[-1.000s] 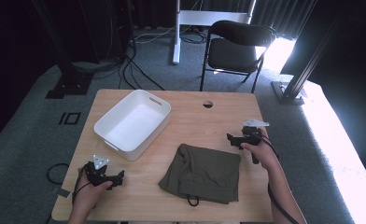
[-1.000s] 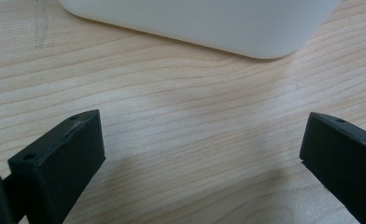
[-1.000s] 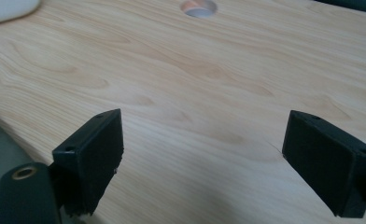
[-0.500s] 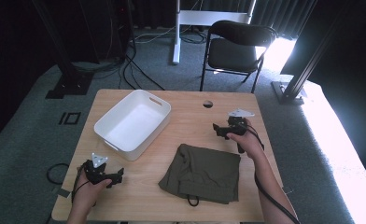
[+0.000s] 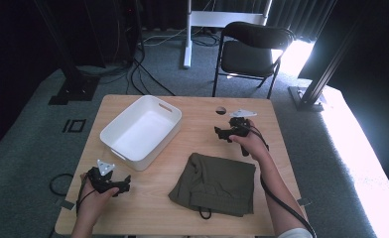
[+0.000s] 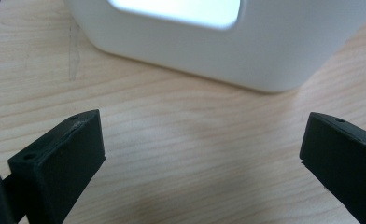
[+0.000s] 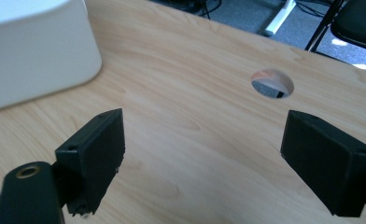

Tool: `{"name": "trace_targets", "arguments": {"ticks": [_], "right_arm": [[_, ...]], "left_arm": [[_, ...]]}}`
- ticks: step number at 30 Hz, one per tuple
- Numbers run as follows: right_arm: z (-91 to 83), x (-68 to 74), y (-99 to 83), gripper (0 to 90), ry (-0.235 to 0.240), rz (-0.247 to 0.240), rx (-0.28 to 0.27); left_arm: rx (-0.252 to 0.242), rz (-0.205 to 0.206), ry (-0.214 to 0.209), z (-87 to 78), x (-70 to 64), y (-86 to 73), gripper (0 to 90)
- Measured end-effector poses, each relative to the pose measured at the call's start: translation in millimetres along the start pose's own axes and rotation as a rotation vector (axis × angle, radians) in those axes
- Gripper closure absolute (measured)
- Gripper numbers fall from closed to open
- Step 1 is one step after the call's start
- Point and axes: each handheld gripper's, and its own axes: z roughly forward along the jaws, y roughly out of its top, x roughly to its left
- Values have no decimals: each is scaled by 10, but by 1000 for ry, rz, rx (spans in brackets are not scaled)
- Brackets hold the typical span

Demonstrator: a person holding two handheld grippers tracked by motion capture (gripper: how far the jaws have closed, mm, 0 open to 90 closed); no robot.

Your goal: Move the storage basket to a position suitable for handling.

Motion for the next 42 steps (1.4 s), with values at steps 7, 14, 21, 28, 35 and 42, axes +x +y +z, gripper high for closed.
{"name": "trace_targets", "arguments": {"ticks": [7,14,21,28,35,42], "right_arm": [[89,59,96,136,10,0,-12],[177,151,264,136,32,-5,-35],[248,248,432,136,44,-19,-61],[352,372,635,142,65,-25,-77],[609,586,777,154,111,-31,-81],[862,737,839,267,103,-54,-55]], "left_arm": [[-24,-35,-59,-40,-10,83,12],[-65,-41,-32,-104,1,195,12],[-102,-58,-42,-168,20,320,12],[-135,-56,-20,-213,29,461,12],[-155,-116,-51,-182,41,535,12],[-172,-149,-50,-137,-3,590,12]]}}
